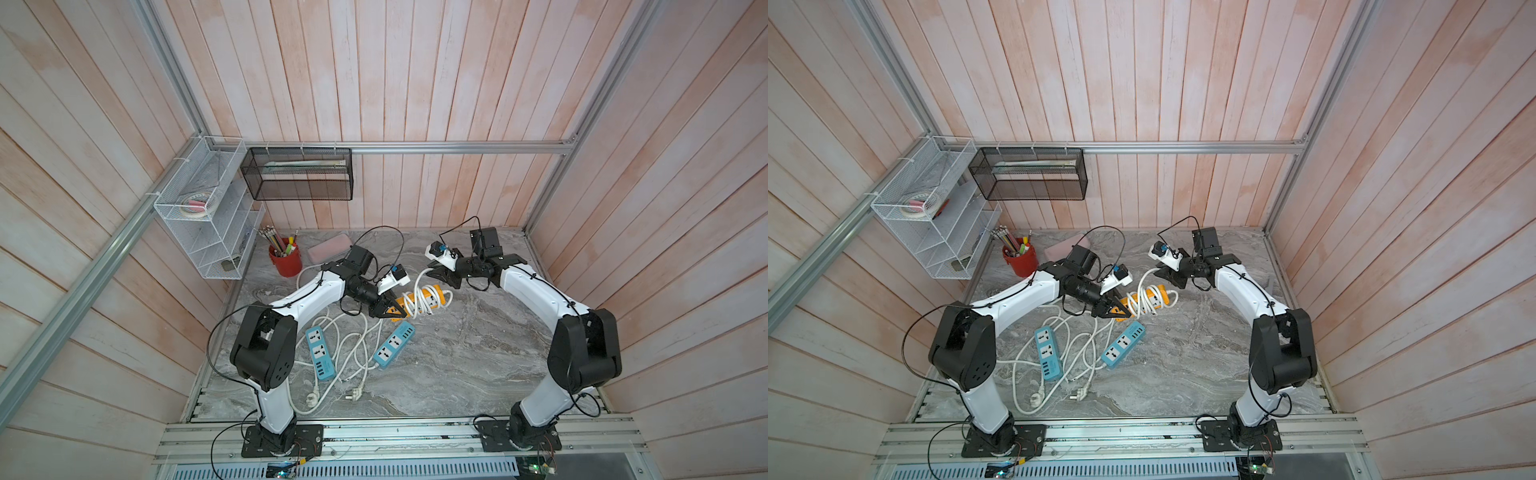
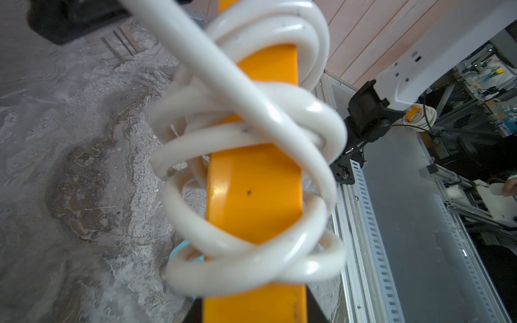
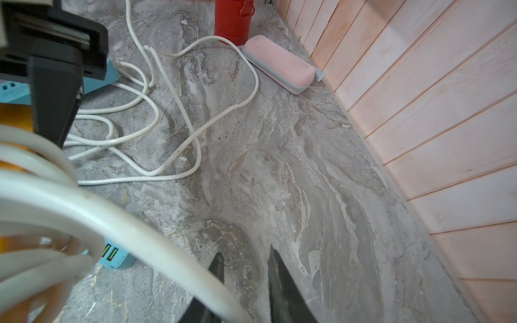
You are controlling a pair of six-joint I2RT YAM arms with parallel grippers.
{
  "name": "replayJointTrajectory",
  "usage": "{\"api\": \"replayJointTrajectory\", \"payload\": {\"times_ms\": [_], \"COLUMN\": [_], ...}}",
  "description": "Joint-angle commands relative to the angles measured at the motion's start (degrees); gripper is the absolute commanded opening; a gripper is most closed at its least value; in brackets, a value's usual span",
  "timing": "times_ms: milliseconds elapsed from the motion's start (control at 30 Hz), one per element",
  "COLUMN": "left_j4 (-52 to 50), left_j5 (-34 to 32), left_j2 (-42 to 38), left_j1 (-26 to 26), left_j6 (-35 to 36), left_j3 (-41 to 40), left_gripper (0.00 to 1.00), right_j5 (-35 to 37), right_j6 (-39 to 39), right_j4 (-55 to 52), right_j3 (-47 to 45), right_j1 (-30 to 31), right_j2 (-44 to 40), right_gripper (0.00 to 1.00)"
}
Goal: Wrap the cord around the power strip
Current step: Wrap the power cord around the power strip, then place the power strip at the center of the board.
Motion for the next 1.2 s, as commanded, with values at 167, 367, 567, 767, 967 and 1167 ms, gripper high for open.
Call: {"api": "replayJointTrajectory", "payload": {"times_ms": [167,367,567,767,967,1167], "left_j4": [19.4,40.0,59.0,66.5,68.3,74.5], "left_j5": [12.4,1.9,-10.8,-17.3,-24.2,-31.7], "left_j2": [-7.0,-4.5,-0.6,3.2,5.8,9.3], "left_j1": [2.4,3.3,3.7,2.8,-0.3,-5.4], "left_j6": [-9.9,-26.6,-45.6,-54.7,-61.9,-74.4], "left_j3": [-4.6,-9.0,-12.6,-14.6,-17.4,-21.7], "left_gripper": [0.0,0.0,0.0,0.0,0.0,0.0], "right_j5": [-7.2,-7.2,-4.7,-3.0,-3.2,3.6], "right_j6": [12.3,28.7,51.7,67.6,72.8,67.4], "right_j4": [14.2,30.9,41.1,36.7,32.7,15.8], "right_j3": [-7.9,-16.3,-21.1,-18.5,-20.2,-19.6], "right_j1": [-1.9,-1.9,-1.9,-2.4,-7.7,-11.6], "right_j2": [0.7,-1.3,-1.0,2.0,-0.7,-0.6], "right_gripper": [0.28,0.18,0.1,0.14,0.15,0.14]}}
